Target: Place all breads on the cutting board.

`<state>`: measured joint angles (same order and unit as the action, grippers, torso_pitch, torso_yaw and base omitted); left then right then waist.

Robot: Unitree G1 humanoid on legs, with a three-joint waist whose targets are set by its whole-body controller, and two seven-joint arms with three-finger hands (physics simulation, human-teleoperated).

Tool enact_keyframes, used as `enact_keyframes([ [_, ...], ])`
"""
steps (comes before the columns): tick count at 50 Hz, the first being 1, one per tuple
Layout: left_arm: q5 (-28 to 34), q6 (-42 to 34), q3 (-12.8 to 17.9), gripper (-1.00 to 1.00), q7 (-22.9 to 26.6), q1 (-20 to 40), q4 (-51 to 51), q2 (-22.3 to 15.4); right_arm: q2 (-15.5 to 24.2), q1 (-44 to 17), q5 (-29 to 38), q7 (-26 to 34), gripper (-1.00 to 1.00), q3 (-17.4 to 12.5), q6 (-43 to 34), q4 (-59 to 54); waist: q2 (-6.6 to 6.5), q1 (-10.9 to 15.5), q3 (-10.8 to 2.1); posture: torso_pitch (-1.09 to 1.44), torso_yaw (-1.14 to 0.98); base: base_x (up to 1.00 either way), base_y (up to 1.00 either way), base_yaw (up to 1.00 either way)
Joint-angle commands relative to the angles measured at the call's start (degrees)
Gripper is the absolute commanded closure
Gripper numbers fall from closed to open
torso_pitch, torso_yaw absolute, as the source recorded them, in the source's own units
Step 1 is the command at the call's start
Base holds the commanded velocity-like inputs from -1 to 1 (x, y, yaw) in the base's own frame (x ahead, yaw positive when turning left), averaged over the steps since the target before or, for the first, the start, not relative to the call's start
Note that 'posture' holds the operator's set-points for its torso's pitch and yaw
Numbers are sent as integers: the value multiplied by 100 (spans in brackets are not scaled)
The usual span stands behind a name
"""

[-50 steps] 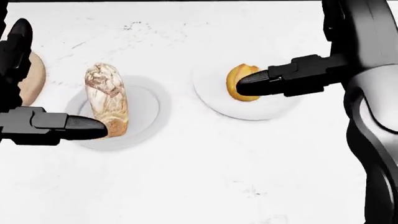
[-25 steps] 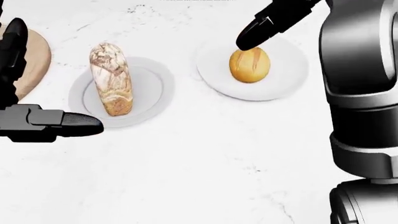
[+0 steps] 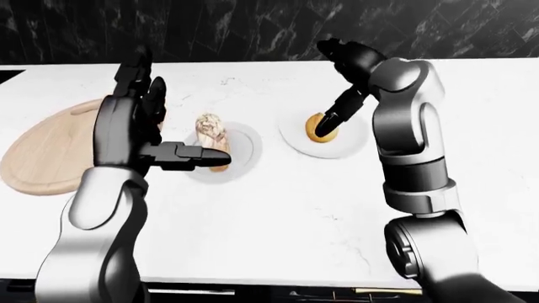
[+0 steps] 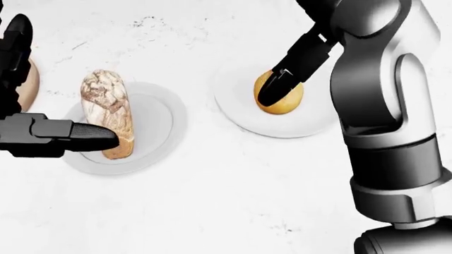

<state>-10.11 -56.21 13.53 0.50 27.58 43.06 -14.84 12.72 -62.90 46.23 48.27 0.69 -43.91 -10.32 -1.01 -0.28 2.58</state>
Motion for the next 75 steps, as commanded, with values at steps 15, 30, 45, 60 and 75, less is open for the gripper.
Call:
enact_keyframes([
  [15,-185,160,190,-100,-83,59,205,-128,-146,234,507,286,-64,0,305,371,-21,-28,-137,0,0,0,0,0],
  [30,-220,157,147,-100,-141,124,148,-169,-196,373,520,-30,-55,-75,688,-135,-47,-42,-134,0,0,0,0,0],
  [45,-188,269,140,-100,-110,27,106,-152,-118,-14,231,-780,-48,-128,998,-1277,-59,-32,-163,0,0,0,0,0],
  [60,-184,359,207,-100,-43,-66,71,-162,-108,-348,34,-1594,-24,-46,1332,-2338,-57,-6,-208,0,0,0,0,0],
  [75,-473,171,323,-100,-116,-10,160,-148,-258,-44,813,-2073,4,139,1917,-2764,-39,2,-232,0,0,0,0,0],
])
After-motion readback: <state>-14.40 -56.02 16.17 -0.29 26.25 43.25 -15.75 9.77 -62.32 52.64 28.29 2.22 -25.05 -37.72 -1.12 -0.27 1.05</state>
